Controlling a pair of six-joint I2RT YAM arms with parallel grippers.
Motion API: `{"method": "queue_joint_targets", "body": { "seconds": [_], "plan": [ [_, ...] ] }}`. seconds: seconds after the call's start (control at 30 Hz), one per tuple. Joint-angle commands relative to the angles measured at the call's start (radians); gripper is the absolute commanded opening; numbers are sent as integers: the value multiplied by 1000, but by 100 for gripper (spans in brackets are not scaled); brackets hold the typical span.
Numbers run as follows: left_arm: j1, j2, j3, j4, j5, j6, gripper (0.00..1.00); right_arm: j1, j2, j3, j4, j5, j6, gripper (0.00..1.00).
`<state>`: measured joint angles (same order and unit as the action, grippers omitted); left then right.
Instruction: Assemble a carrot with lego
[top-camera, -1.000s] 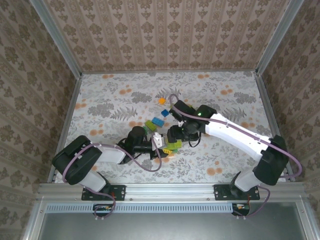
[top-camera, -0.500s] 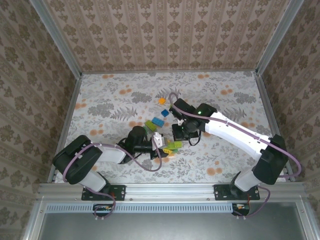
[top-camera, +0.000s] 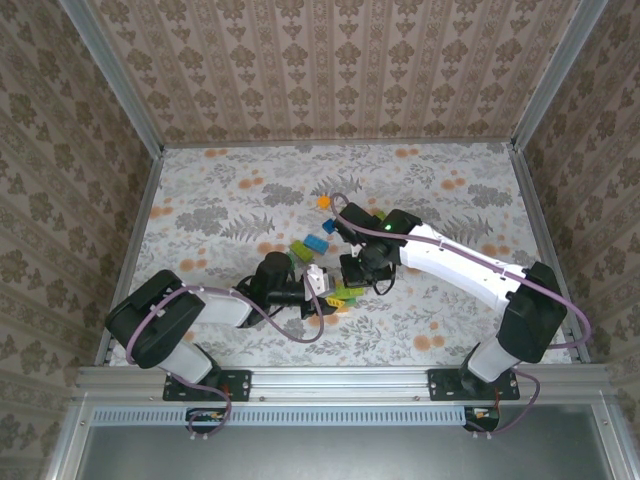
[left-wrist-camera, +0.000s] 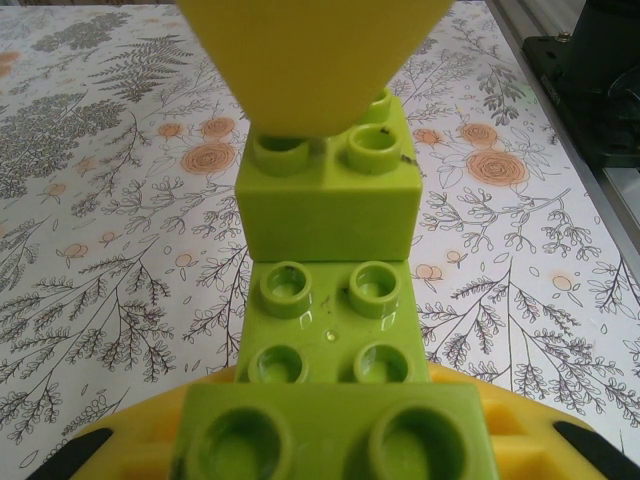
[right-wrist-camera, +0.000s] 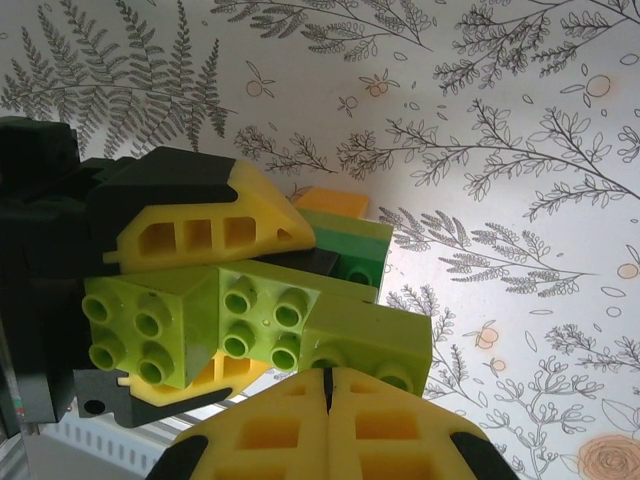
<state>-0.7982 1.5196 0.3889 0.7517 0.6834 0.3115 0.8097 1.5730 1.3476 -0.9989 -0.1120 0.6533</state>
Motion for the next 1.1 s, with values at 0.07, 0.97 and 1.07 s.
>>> {"method": "queue_joint_targets", "body": {
  "seconds": [0.07,0.97,1.07],
  "plan": [
    [-7,34,1,-81,-33,28,33,15,28,-22,-33,-16,-9,4],
    [-5,41,7,-84,-33,24,33,32,-19,86,-51,90,-76,9],
    [-3,38,7,-86,-34,19,33,22,-60,183,-97,140,-117,24]
  ]
}}
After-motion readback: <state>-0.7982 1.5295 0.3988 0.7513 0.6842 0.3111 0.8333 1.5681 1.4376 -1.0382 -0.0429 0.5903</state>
